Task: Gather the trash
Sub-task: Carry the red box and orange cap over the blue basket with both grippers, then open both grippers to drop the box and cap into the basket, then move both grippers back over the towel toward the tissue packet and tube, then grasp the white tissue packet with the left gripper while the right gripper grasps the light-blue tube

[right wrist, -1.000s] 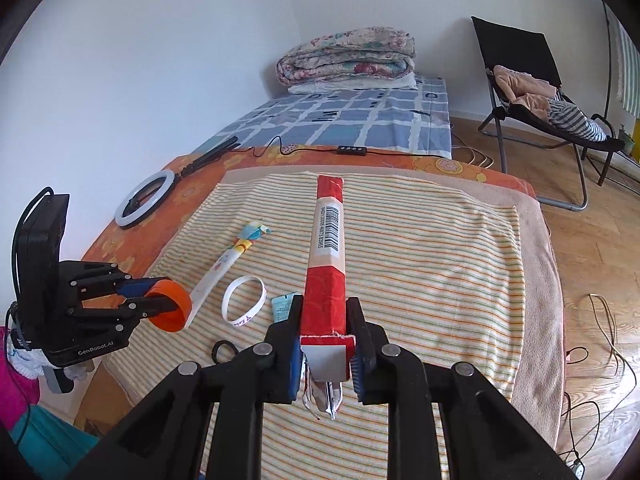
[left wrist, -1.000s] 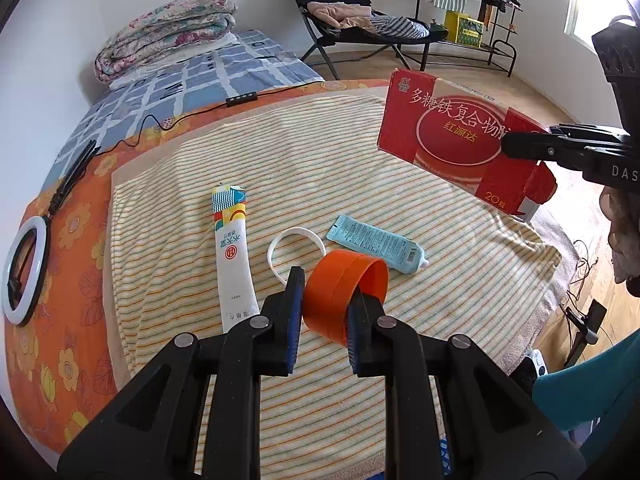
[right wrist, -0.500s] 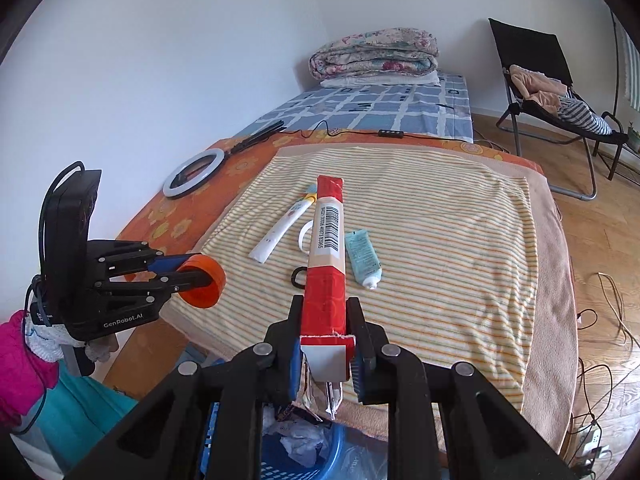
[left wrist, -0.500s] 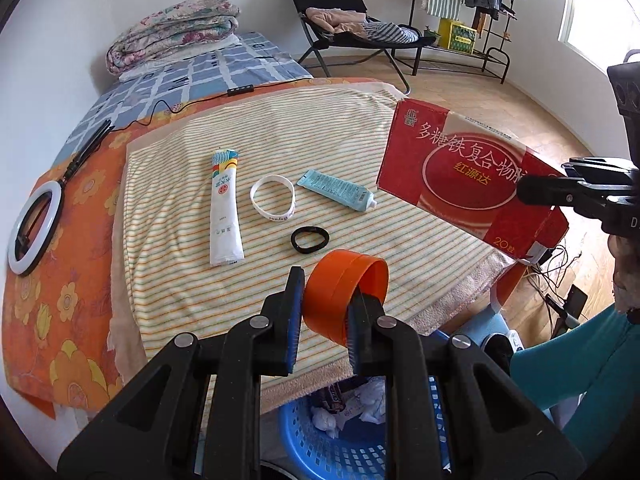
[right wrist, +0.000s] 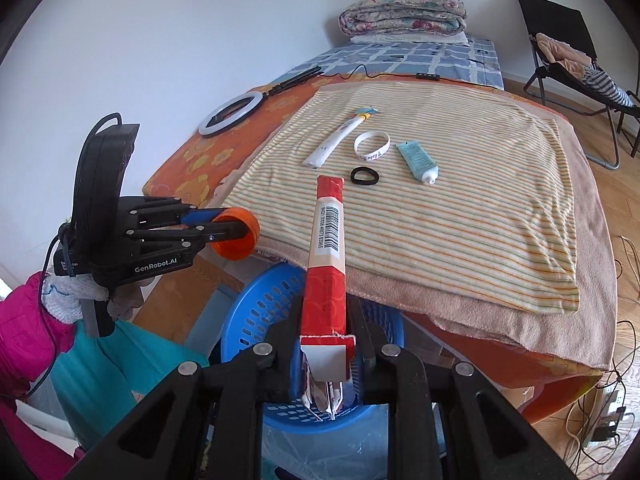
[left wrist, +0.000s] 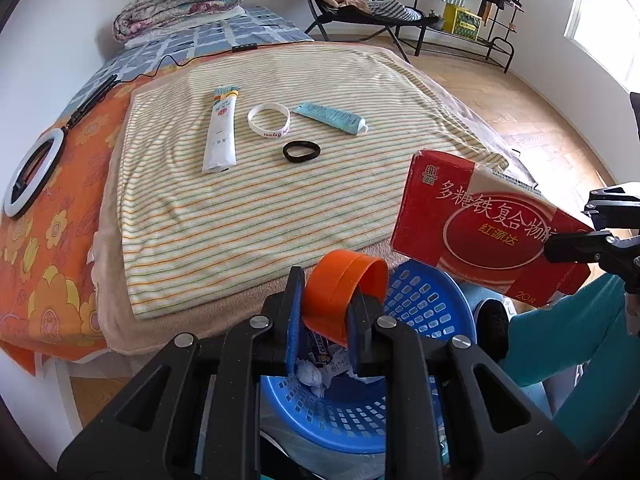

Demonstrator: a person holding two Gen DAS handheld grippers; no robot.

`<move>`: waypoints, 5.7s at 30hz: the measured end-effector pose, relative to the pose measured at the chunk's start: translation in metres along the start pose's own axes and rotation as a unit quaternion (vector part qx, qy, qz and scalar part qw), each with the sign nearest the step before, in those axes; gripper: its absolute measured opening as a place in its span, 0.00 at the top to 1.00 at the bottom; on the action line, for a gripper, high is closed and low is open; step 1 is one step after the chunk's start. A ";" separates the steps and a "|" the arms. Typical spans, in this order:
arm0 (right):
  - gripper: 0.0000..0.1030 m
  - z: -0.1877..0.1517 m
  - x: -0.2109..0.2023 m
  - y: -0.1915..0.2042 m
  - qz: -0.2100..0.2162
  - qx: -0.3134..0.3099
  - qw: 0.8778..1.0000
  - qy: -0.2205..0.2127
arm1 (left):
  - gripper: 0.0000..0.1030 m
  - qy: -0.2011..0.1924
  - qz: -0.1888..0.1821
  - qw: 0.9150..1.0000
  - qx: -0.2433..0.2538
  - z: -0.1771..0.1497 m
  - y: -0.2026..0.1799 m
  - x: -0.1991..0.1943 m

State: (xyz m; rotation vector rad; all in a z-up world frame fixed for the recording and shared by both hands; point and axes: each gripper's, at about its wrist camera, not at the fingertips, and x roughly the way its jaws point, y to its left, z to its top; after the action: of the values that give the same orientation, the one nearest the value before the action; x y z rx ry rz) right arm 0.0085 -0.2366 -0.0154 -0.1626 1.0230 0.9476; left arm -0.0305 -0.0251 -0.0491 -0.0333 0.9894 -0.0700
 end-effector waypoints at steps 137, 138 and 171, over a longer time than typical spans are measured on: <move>0.28 0.178 0.167 -0.106 -0.106 0.023 0.992 0.056 | 0.36 0.035 0.013 0.976 -0.214 0.163 0.153 0.153; 0.29 0.179 0.171 -0.107 -0.108 0.022 0.992 0.059 | 0.36 0.036 0.013 0.976 -0.216 0.165 0.154 0.157; 0.65 0.189 0.181 -0.114 -0.131 0.034 0.990 0.041 | 0.72 0.003 0.029 0.976 -0.217 0.167 0.165 0.142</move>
State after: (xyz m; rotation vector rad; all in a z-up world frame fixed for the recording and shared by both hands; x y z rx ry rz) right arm 0.2486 -0.0991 -0.0879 -0.2741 1.0780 0.6719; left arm 0.1941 0.1279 -0.0859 -0.4047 0.9967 0.2002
